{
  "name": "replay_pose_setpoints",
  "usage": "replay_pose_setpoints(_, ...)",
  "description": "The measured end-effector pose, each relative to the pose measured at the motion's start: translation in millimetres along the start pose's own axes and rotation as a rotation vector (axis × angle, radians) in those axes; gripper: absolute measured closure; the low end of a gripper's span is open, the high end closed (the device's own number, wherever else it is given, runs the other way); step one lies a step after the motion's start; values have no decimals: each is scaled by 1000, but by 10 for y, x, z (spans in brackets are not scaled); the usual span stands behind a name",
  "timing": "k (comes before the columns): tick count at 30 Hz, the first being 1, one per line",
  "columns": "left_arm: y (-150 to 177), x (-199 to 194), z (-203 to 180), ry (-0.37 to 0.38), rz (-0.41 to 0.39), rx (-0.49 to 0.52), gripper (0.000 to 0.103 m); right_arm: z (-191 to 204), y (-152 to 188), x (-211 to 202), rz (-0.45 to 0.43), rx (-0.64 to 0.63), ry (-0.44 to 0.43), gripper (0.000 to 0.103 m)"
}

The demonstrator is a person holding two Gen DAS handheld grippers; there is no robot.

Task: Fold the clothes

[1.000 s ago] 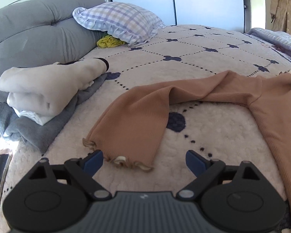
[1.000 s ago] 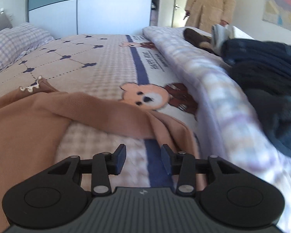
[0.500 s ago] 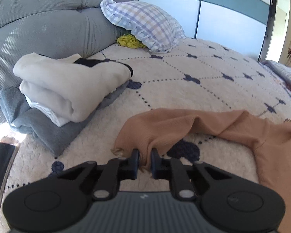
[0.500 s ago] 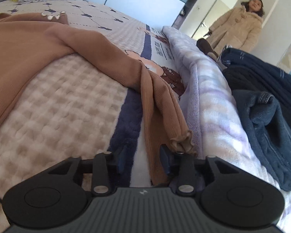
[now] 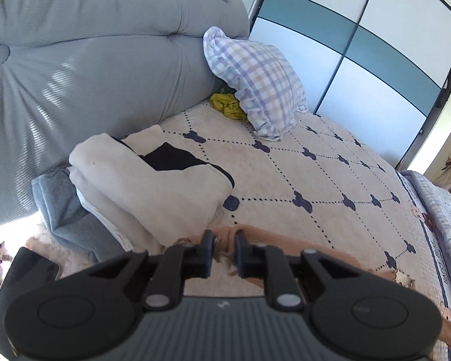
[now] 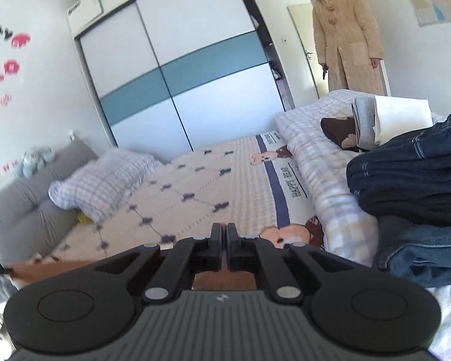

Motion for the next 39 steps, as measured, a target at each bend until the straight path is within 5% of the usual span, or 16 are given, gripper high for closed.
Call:
replay_pose_setpoints(5, 201, 118, 39, 2, 25, -15, 79, -619, -24, 267, 35, 104, 233, 100)
replay_pose_setpoints(8, 279, 78, 112, -27, 31, -4, 52, -1127, 163, 396, 55, 185, 374, 99)
replay_pose_setpoints(10, 324, -62, 99, -25, 4, 27, 24, -1314, 306, 398, 49, 216, 409, 94)
replay_pose_setpoints(12, 394, -250, 7, -7, -27, 96, 19, -1342, 444, 339, 39, 201, 406, 93)
replay_pose_setpoints(16, 667, -550, -155, 9, -32, 175, 13, -1130, 660, 147, 21, 19, 438, 55)
replay_pose_setpoints(20, 1120, -834, -444, 83, -12, 281, 11, -827, 903, -87, 24, -150, 398, 47)
replay_pose_setpoints(27, 1810, -1021, -782, 237, 72, 265, 9, -638, 1283, -348, 58, -165, 338, 46)
replay_pose_setpoints(30, 2074, -1029, -872, 244, 121, 289, 9, -599, 1391, -424, 61, -143, 327, 44)
replay_pose_setpoints(34, 2343, -1074, -998, 288, 169, 315, 9, -446, 1829, -416, 220, -93, 156, 40)
replay_pose_setpoints(39, 2489, -1073, -1163, 316, 184, 282, 10, -421, 2266, -247, 324, -38, 110, 40)
Point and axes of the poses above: each gripper's, at about its wrist camera, not at the fingertips, and x roughly the way its jaws point, z to its left, y to its underside, the point moved 7 cm from there along x, roughly the way its jaws point, and after that the axes turned 7 degrees about x, right-handed, at the moved point
